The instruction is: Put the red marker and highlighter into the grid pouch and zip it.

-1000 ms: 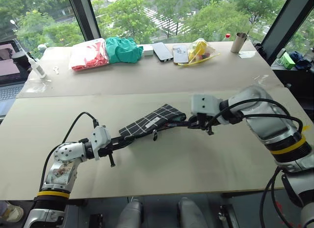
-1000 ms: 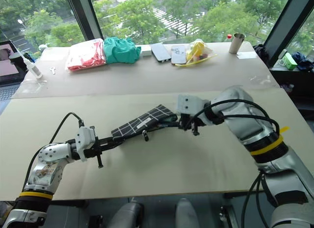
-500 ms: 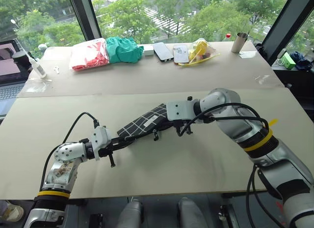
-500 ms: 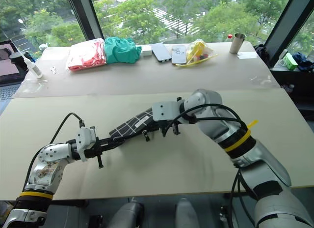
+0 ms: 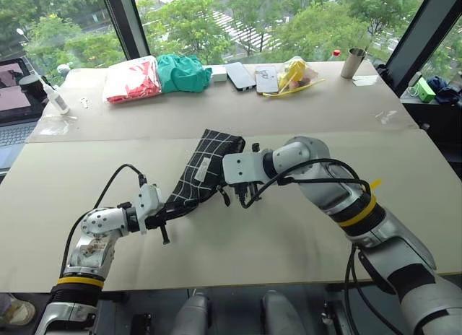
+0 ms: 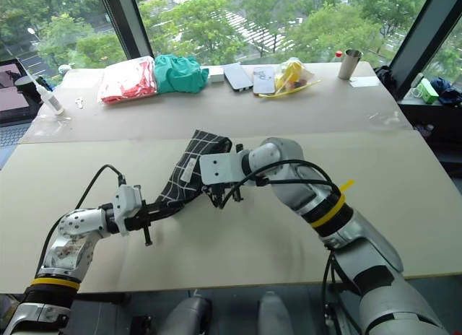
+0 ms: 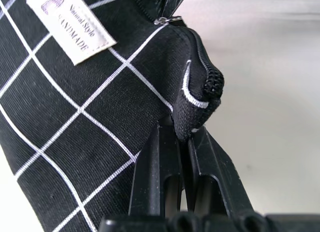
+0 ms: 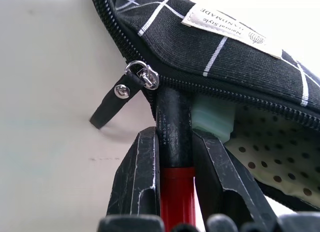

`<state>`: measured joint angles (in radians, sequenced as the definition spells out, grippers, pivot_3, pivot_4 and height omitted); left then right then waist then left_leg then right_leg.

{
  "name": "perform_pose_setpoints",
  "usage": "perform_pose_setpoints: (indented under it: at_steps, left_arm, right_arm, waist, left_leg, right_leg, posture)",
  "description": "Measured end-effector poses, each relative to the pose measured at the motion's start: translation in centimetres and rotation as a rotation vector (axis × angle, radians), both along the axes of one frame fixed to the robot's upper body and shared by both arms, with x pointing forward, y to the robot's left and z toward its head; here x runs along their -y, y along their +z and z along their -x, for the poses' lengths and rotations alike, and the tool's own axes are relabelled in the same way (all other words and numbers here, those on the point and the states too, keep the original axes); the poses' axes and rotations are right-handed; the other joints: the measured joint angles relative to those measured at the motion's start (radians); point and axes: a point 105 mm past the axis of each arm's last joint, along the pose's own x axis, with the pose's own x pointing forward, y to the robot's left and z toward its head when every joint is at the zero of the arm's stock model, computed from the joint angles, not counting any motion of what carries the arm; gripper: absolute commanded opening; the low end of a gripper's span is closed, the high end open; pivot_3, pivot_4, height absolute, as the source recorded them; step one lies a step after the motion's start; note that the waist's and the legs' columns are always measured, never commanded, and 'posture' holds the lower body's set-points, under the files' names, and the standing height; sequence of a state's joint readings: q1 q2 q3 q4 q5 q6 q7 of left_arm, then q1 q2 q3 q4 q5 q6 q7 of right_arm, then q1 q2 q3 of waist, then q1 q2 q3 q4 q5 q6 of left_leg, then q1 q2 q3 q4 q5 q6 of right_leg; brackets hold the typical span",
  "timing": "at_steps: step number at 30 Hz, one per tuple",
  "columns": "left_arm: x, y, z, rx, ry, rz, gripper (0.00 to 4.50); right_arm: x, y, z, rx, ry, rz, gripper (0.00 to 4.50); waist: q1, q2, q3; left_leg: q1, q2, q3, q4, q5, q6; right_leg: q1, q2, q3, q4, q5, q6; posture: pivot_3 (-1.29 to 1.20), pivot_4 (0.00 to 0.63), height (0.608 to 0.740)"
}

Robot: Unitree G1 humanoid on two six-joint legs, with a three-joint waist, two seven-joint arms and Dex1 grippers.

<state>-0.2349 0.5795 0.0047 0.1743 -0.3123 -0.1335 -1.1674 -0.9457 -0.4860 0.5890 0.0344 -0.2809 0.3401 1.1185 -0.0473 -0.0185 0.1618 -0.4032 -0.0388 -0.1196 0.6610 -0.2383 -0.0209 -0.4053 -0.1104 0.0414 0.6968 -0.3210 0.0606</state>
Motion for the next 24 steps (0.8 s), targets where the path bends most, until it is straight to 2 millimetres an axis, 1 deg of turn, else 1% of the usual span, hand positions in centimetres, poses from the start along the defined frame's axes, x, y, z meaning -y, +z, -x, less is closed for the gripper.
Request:
perform_pose_setpoints:
  at_steps: [4, 8, 12, 15, 18, 20, 22, 24]
  left_arm:
    - [0.2, 0.0, 0.0, -0.001, -0.01, 0.001, 0.0]
    - [0.3, -0.1, 0.1, -0.001, -0.016, 0.002, 0.0]
    - [0.4, -0.1, 0.1, -0.001, -0.022, 0.002, 0.0]
    - [0.4, 0.0, 0.2, -0.001, -0.025, 0.002, 0.0]
    - [0.5, 0.0, 0.3, 0.006, -0.035, 0.002, 0.0]
    - [0.5, 0.0, 0.3, 0.008, -0.038, 0.002, 0.0]
    - [0.5, 0.0, 0.3, 0.007, -0.04, 0.002, 0.0]
    - [0.5, 0.0, 0.3, 0.007, -0.041, 0.001, 0.0]
  right_arm:
    - [1.3, 0.2, -0.5, 0.032, 0.007, 0.044, 0.55]
    - [3.1, 0.8, -0.8, 0.046, 0.003, 0.089, 0.55]
    - [4.2, 1.5, -0.6, 0.017, 0.005, 0.096, 0.55]
    - [3.9, 2.1, 0.2, -0.025, 0.034, 0.063, 0.55]
    - [2.8, 3.0, 1.6, -0.095, 0.084, -0.014, 0.55]
    - [2.2, 3.6, 2.2, -0.104, 0.116, -0.043, 0.55]
    - [2.0, 3.7, 2.3, -0.1, 0.127, -0.052, 0.55]
    - [1.7, 3.9, 2.1, -0.085, 0.121, -0.061, 0.55]
  waist:
    - [0.002, 0.0, 0.0]
    - [0.001, 0.0, 0.0]
    - [0.001, 0.0, 0.0]
    - [0.0, 0.0, 0.0]
    - [0.0, 0.0, 0.0]
    - [0.001, 0.0, 0.0]
    - [0.002, 0.0, 0.0]
    - [0.002, 0.0, 0.0]
  left_leg:
    - [0.0, 0.0, 0.0, 0.0, 0.0, 0.0]
    - [0.0, 0.0, 0.0, 0.0, 0.0, 0.0]
    - [0.0, 0.0, 0.0, 0.0, 0.0, 0.0]
    - [0.0, 0.0, 0.0, 0.0, 0.0, 0.0]
    - [0.0, 0.0, 0.0, 0.0, 0.0, 0.0]
    - [0.0, 0.0, -0.001, 0.0, 0.0, 0.0]
    - [0.0, 0.0, -0.001, 0.0, 0.0, 0.0]
    - [0.0, 0.0, -0.001, 0.0, 0.0, 0.0]
  right_leg:
    - [0.0, 0.0, 0.0, 0.0, 0.0, 0.0]
    - [0.0, 0.0, 0.0, 0.0, 0.0, 0.0]
    - [0.0, 0.0, 0.0, 0.0, 0.0, 0.0]
    - [0.0, 0.0, 0.0, 0.0, 0.0, 0.0]
    - [0.0, 0.0, 0.0, 0.0, 0.0, 0.0]
    - [0.0, 0.0, 0.0, 0.0, 0.0, 0.0]
    - [0.0, 0.0, 0.0, 0.0, 0.0, 0.0]
    - [0.0, 0.0, 0.0, 0.0, 0.0, 0.0]
  posture:
    - [0.0, 0.15, 0.74]
    - [0.0, 0.15, 0.74]
    - [0.0, 0.15, 0.74]
    - [0.0, 0.15, 0.74]
    - [0.0, 0.15, 0.74]
    - [0.0, 0.15, 0.74]
    - [0.0, 0.15, 0.74]
    - [0.0, 0.15, 0.74]
